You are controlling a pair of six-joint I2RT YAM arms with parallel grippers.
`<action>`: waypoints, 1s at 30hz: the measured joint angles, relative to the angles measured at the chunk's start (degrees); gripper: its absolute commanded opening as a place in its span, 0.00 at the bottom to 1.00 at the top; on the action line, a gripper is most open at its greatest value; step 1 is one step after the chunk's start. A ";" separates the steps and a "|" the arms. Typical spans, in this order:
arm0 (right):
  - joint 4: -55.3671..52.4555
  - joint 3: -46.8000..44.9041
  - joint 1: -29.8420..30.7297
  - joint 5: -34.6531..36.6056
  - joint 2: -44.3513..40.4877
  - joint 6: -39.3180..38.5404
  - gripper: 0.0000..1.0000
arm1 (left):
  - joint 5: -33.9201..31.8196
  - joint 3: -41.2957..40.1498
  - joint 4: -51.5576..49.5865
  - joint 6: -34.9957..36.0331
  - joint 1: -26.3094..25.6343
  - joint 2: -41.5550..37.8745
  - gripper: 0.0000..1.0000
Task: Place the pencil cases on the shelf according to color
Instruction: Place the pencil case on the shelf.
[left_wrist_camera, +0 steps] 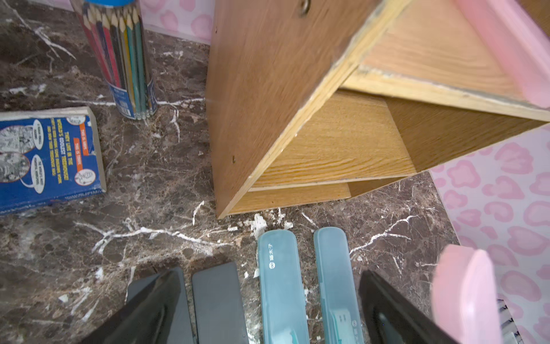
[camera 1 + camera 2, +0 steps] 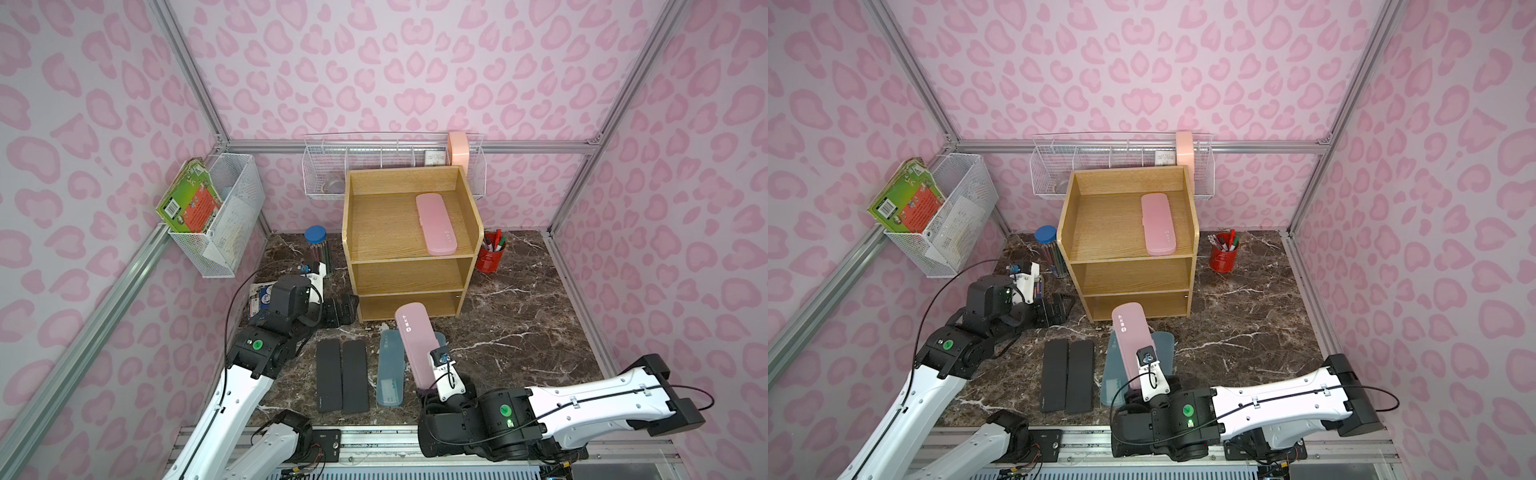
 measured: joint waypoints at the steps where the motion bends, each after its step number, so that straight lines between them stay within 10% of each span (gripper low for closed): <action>1: -0.15 1.20 -0.48 1.07 -0.02 -1.38 0.56 | -0.26 0.66 0.24 0.11 0.00 0.68 0.99; 15: 27.43 7.89 -26.49 -5.97 -8.92 -37.09 0.56 | -5.62 3.17 7.72 2.16 0.00 4.31 0.99; 30: 20.39 35.19 -42.18 -12.50 15.91 -39.19 0.59 | -6.84 -0.79 9.18 4.48 0.00 1.79 0.99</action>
